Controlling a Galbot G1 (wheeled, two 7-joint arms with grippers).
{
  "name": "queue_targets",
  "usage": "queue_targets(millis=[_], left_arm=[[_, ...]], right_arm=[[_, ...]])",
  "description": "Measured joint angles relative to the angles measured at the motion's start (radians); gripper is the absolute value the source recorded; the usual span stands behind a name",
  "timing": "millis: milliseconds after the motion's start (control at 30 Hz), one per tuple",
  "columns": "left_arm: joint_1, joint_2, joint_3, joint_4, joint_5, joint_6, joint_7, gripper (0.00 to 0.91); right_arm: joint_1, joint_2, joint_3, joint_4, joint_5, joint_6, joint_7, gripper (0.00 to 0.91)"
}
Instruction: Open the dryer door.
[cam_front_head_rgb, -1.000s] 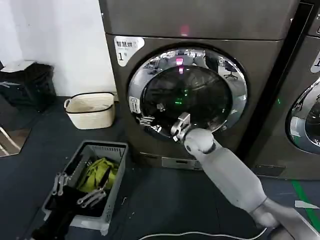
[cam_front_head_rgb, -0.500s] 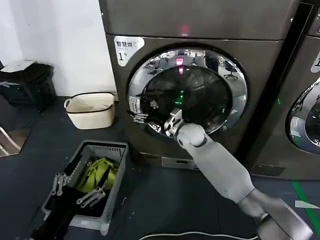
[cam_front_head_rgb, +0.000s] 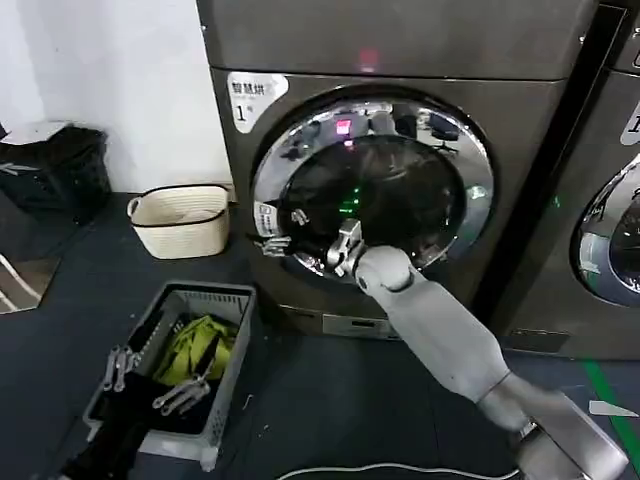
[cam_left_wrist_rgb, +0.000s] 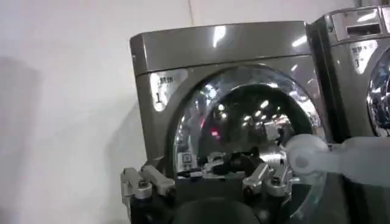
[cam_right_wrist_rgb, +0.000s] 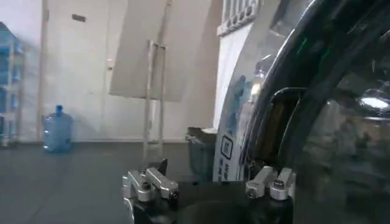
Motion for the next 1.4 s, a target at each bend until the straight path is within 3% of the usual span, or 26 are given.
queue_targets(millis=[300,900,1400], left_arm=[[-0.060,0.057,-0.005,0.039,-0.027,0.032,0.001,0.907],[-0.245,0.225,0.019,0.135,-0.107,0.090,-0.007,0.907],[-0.347,0.353,0.024,0.226,-0.160,0.089,0.024,0.907]], right_arm=[[-0.009,-0.117,-0.009,0.101,0.101,-0.009,-0.151,0.907],[-0.063,-0.298,-0.002,0.287,0.208,0.002,-0.436,0.907],[-0.162,-0.423,0.096,0.382,0.241,0.014,-0.680,0.907]])
